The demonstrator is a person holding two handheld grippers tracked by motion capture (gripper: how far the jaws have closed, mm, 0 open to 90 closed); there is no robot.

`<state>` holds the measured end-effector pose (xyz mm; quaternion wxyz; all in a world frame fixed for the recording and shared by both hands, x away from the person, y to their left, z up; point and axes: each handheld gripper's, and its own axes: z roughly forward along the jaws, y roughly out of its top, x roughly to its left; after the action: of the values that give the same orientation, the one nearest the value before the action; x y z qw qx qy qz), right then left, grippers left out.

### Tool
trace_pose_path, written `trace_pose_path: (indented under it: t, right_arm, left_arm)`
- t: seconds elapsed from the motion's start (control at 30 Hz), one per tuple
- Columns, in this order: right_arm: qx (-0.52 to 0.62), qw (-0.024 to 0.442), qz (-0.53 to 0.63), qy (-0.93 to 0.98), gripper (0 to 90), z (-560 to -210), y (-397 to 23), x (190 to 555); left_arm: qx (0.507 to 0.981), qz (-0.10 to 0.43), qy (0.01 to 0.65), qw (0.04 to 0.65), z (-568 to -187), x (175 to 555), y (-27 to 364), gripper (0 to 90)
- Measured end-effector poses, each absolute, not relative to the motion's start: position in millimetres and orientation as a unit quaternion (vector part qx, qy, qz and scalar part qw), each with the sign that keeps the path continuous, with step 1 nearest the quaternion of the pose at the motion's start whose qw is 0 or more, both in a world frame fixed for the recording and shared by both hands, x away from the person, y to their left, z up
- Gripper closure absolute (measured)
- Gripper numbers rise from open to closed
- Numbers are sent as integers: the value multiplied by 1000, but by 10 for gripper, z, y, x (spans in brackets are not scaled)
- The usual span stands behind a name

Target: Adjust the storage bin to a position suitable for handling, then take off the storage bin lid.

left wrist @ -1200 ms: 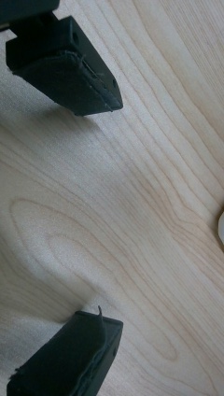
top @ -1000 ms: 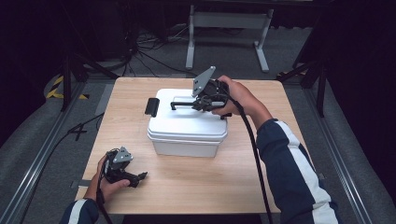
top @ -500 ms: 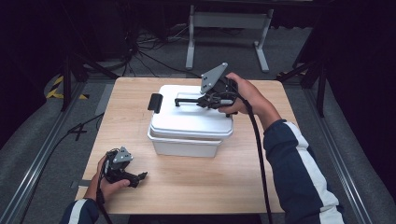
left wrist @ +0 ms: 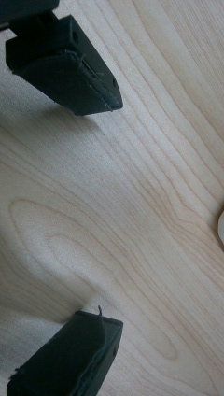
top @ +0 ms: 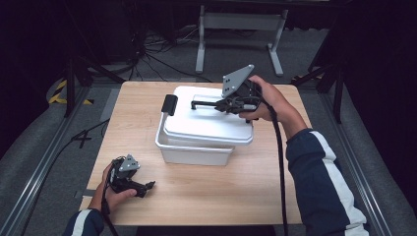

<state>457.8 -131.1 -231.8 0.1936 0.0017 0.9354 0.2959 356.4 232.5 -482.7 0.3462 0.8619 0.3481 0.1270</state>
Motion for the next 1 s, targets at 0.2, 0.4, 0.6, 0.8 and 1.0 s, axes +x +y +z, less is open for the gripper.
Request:
trace_pose_path:
  t: [0.2,0.4,0.6,0.8,1.0]
  right_arm:
    - [11,194,302,933,848,-2299,-1494,4558]
    - [21,201,304,931,848,-2263,-1641,4541]
    - [31,210,304,929,848,-2226,-1851,4491]
    - [41,219,305,926,847,-2216,-2045,4449]
    - [53,222,308,924,847,-2218,-2224,4409]
  left_arm:
    - [862,127,348,346,-4826,3564,2325,2]
    - [862,127,347,346,-4827,3565,2326,2]
    - [862,127,348,346,-4826,3564,2325,2]
    - [862,127,348,346,-4826,3563,2325,2]
    - [862,129,347,346,-4826,3566,2326,3]
